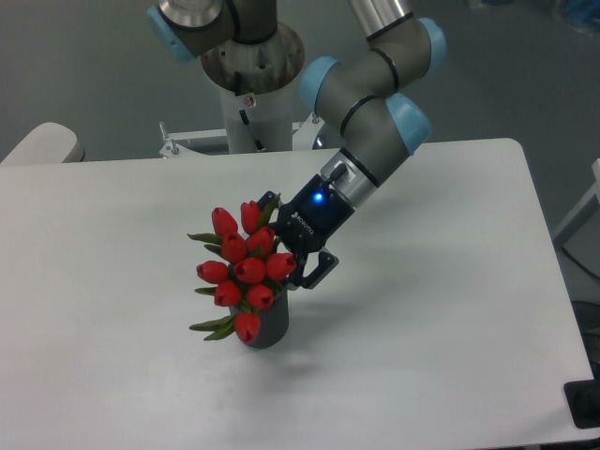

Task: Pick up the flowers from the vase
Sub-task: 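Close the gripper around the tulip stems above the vase rim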

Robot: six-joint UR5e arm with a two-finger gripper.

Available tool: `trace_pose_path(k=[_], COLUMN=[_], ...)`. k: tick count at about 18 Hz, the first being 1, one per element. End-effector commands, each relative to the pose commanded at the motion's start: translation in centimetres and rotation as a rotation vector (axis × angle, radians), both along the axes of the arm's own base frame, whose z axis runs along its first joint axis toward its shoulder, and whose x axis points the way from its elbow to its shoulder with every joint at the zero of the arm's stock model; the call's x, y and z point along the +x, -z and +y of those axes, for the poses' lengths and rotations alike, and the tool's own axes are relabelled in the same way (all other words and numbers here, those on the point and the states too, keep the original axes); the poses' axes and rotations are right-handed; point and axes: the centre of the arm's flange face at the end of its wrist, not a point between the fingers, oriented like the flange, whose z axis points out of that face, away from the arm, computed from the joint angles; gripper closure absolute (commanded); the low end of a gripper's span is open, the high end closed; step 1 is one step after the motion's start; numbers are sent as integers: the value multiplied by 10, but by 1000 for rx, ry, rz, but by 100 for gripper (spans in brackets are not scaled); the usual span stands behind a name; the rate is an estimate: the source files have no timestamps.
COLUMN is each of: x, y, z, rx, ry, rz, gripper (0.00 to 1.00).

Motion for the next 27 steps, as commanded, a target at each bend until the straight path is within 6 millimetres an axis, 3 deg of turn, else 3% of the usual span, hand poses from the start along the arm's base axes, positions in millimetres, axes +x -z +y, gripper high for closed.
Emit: trace_pose_path(k=[5, 9, 24, 27], x=[-3, -4, -7, -4], y=[-2, -3, -17, -34], z=[-1, -2, -4, -3], rx=[1, 4, 16, 26], ry=[-3, -7, -36, -52], rz=[5, 8, -30, -57], gripper=[52, 68, 70, 70])
